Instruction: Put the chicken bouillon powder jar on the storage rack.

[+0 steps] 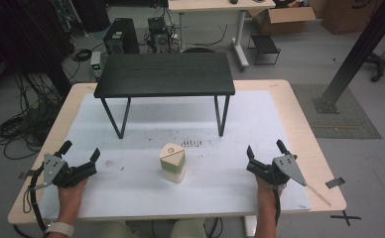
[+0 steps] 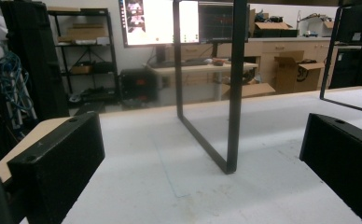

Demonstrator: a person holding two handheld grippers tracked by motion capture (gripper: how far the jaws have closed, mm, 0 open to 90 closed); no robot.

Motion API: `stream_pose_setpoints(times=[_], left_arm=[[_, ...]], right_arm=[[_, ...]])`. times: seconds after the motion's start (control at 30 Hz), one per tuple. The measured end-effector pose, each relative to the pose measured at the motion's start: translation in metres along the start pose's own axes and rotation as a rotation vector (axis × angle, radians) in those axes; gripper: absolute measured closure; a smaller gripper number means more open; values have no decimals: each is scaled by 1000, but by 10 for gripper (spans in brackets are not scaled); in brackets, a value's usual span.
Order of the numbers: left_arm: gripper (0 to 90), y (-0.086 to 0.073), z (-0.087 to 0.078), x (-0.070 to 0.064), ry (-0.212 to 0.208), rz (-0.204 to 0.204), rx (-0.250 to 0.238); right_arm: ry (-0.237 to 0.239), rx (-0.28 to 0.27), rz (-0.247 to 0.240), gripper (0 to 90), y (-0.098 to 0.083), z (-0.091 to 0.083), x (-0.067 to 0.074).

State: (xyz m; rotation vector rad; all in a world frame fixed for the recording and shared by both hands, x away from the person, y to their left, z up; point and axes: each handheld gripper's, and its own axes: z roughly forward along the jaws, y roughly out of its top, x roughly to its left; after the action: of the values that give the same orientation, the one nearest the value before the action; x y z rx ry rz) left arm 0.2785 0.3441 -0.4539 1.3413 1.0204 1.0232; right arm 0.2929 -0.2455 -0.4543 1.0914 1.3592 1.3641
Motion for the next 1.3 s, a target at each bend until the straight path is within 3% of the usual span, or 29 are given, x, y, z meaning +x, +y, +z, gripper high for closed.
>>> stream_pose_setpoints(times=[0.5, 0.67, 0.97, 1.3], left_arm=[[2, 0, 0, 0, 0, 0, 0], [2, 0, 0, 0, 1, 0, -2], [2, 0, 0, 0, 1, -1, -2], [2, 0, 0, 0, 2, -1, -5]], right_arm=[[1, 5, -1, 0, 0, 1, 0], [63, 40, -4, 0, 3, 1, 2], [147, 32, 9, 0, 10, 2, 18], [291, 34, -3, 0, 31, 4, 35]])
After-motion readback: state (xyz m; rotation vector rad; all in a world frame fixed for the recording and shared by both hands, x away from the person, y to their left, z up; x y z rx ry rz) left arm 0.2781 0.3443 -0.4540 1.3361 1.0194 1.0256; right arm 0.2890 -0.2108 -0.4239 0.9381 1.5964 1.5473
